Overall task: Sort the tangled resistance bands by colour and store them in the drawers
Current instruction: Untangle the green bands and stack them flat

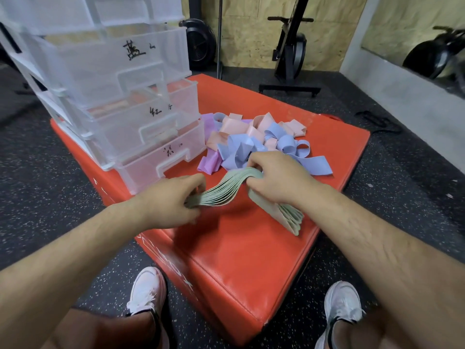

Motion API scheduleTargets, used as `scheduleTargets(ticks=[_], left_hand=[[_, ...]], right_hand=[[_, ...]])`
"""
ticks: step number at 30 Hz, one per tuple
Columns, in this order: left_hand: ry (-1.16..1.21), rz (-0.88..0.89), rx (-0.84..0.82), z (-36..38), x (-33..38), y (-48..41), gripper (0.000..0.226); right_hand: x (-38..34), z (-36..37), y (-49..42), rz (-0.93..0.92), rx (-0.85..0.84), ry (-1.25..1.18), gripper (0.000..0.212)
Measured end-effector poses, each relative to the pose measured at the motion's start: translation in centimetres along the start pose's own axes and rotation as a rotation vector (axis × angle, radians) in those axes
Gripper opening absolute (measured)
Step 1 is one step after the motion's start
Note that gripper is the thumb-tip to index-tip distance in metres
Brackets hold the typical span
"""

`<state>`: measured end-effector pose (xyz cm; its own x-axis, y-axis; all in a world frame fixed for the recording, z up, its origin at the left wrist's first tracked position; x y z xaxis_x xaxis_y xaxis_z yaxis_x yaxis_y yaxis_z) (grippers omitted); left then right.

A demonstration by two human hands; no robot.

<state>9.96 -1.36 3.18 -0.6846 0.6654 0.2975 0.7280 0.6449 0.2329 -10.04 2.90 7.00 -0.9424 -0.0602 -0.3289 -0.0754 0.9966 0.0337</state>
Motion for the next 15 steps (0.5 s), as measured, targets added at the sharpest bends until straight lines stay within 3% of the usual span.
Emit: scheduleTargets(ticks=[5, 10, 13, 15], left_hand=[[0.291, 0.021, 0.072, -1.2, 2.9, 0.3, 0.072], [0.874, 0.193, 0.414, -4.0, 5.6, 0.4, 0.101], [0.833, 0.238, 0.555, -5.8, 6.0, 0.9, 0.115], [0.723, 0.229, 0.554, -6.5, 5.9, 1.0, 0.115]], right_hand=[[-1.1, -3.3, 1.2, -0.026, 0.276, -0.459, 0.005], [-3.7, -5.0, 2.1, -0.134, 0.413, -0.557, 0.011], [-4.4, -5.2, 2.1, -0.174, 0.416, -0.494, 0.019], [-4.8, -5.1, 1.8, -0.205, 0.405, -0.453, 0.029]])
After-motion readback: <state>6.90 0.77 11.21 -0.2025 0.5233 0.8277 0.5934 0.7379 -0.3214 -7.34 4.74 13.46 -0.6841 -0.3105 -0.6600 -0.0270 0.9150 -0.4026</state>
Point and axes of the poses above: each hand's wrist, its own y-axis away from the middle knuckle, its own z-axis out of the palm, x = y × z, the point moved 7 cm from there along -y, towards the middle knuckle, and after that the axes turned 13 degrees about -x, right-handed, at the moved point
